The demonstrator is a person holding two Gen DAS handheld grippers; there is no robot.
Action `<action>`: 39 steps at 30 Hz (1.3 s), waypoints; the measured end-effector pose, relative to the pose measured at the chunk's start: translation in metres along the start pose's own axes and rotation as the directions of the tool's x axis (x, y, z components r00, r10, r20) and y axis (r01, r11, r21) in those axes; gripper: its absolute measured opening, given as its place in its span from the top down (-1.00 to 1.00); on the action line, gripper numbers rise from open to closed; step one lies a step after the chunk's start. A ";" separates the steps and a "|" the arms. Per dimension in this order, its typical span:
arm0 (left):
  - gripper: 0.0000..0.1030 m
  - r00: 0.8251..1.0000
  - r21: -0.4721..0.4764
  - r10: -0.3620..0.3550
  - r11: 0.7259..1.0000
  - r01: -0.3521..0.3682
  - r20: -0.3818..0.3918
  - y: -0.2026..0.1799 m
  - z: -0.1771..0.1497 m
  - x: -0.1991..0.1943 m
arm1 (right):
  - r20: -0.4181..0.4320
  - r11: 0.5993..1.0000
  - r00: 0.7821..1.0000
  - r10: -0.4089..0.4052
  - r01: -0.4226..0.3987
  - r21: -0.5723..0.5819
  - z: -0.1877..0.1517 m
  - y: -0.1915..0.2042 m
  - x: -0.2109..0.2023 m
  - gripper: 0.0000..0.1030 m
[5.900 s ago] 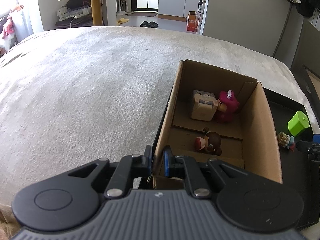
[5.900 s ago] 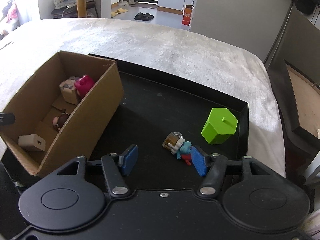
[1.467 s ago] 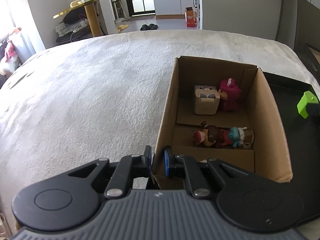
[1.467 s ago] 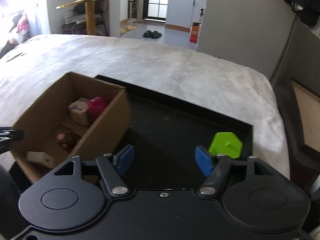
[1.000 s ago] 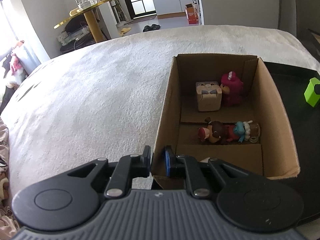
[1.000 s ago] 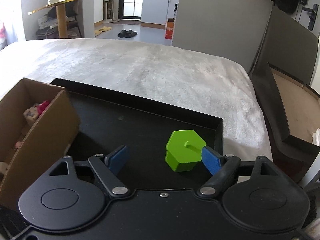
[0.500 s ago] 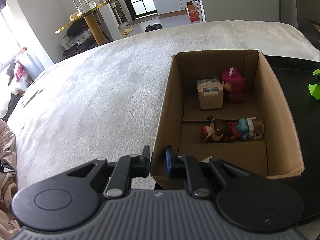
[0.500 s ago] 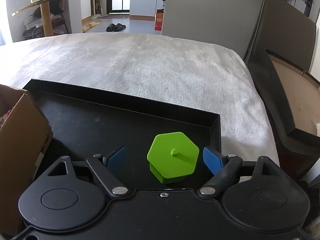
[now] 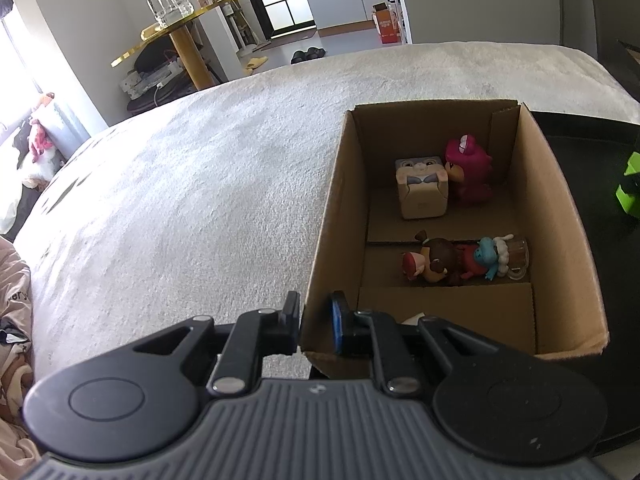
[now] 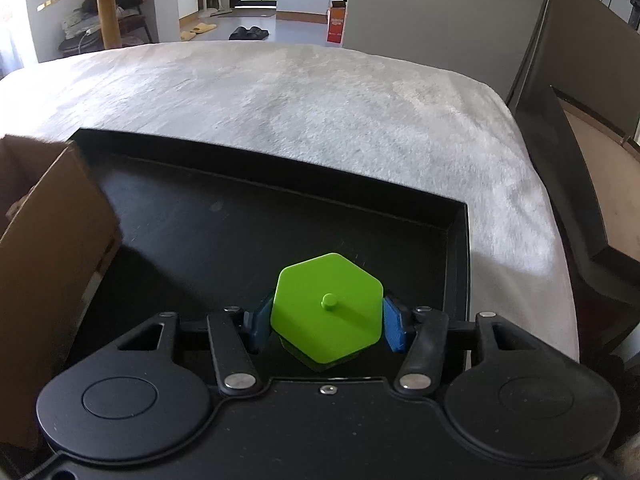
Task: Organize rigid objects
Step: 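Carry the green hexagonal box with the right gripper and release it into the box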
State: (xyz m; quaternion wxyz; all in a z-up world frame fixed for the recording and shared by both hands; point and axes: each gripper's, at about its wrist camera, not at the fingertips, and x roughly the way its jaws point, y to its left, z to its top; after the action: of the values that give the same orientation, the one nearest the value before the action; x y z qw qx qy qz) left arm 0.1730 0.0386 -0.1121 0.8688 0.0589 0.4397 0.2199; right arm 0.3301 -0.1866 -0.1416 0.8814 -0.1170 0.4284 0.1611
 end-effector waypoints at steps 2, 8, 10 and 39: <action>0.71 1.000 -0.002 -0.001 1.000 0.001 0.000 0.000 0.000 0.000 | -0.004 1.000 1.000 0.007 -0.007 0.009 -0.006 0.003 -0.007 -0.02; 0.72 1.000 -0.007 -0.005 1.000 0.005 -0.002 0.001 0.000 0.000 | -0.004 1.000 1.000 0.017 -0.017 0.013 -0.019 0.012 -0.027 -0.02; 0.72 1.000 -0.013 -0.008 1.000 0.008 -0.003 0.002 0.000 0.000 | 0.002 1.000 1.000 0.019 -0.019 0.014 -0.020 0.014 -0.034 -0.02; 0.76 0.993 -0.134 -0.117 0.984 0.118 0.021 0.025 -0.003 0.001 | 0.132 0.987 0.987 0.097 -0.078 -0.144 0.033 0.104 -0.099 -0.02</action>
State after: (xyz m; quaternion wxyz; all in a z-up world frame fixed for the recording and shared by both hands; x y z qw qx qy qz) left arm 0.1633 0.0608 -0.1069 0.8850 -0.0244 0.4210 0.1971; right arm 0.2559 -0.0979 -0.0503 0.8908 -0.1475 0.3587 0.2368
